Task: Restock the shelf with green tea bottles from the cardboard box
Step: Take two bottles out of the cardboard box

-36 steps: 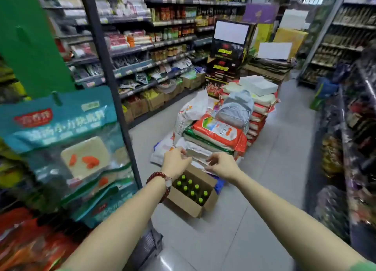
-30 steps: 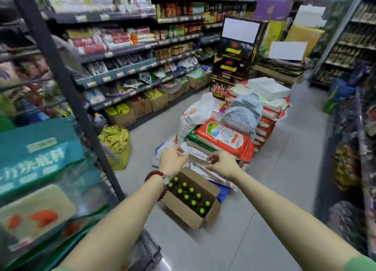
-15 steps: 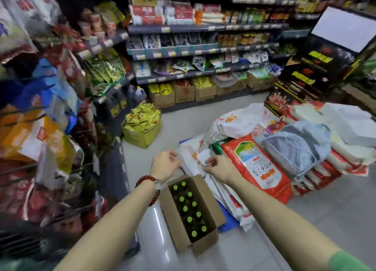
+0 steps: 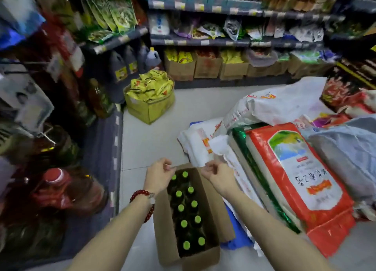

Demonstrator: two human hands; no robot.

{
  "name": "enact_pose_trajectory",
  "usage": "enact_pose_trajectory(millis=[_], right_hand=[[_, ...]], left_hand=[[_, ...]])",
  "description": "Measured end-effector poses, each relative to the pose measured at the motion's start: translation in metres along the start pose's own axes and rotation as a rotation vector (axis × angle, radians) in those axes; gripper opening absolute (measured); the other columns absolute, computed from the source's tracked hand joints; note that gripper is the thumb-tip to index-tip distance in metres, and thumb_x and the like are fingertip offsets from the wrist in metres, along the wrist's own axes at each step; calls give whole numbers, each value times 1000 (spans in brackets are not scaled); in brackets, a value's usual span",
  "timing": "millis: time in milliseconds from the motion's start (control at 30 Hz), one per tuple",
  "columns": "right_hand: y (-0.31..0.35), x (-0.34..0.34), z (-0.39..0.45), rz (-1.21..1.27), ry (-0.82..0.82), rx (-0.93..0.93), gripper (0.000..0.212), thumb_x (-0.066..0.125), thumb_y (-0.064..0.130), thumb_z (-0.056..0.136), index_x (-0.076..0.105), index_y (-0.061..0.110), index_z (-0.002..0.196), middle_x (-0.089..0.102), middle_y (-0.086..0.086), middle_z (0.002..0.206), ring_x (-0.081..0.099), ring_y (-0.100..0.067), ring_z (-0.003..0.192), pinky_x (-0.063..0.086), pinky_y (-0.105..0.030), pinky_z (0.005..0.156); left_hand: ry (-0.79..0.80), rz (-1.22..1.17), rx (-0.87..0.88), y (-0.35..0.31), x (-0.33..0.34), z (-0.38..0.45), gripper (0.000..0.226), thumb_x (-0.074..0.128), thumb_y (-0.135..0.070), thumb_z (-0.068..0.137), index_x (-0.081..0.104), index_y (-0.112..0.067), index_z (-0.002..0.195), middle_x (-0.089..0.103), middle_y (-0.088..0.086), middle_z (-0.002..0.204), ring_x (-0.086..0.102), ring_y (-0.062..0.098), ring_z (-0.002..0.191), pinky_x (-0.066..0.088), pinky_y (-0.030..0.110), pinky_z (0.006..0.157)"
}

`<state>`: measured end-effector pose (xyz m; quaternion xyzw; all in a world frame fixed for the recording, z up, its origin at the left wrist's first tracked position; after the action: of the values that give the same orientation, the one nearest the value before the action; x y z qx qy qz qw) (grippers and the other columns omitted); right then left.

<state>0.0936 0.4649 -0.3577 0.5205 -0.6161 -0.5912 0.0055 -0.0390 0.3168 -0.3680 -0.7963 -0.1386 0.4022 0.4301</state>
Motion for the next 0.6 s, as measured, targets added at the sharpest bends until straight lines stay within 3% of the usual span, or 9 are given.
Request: enact_pose_trajectory(millis=[133,267,467,600], right_hand=[[-76,63,47,23,8,-14,35,75,20,82,66,3,110,65,-4,93,60,-14,84,41,-9,65],[-141,119,90,25,-18,-56,34,76,18,81,66,4,110,63,-3,89,55,-11,74,38,2,58],[-230,188,133,25,-57,-72,31,77,20,80,68,8,108,64,-1,86,57,-11,76,39,-2,59],[-271,213,145,98,-110,-55,28,79,19,78,70,10,103,68,-3,86,63,-16,83,47,-13,73]], left_hand=[[-49,-38,-43,90,62,36,25,65,-19,86,63,-7,108,67,9,99,62,21,95,50,28,87],[-83,-115,-58,164,114,72,22,68,-14,83,65,-4,103,64,7,90,58,16,84,41,19,76],[-56,-184,-5,243,189,121,22,68,-18,84,62,-11,104,58,-5,84,60,16,86,49,25,79],[-72,-255,-5,267,229,130,20,68,-12,83,61,-11,102,61,0,89,62,20,92,50,27,84]])
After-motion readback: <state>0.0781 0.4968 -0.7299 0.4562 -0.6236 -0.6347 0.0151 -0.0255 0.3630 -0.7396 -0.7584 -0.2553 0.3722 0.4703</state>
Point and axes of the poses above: each hand's wrist, its own z-axis towards the middle knuckle, its own x-axis out of the palm, y = z × x, the point moved 3 cm from there along z, towards the middle knuckle
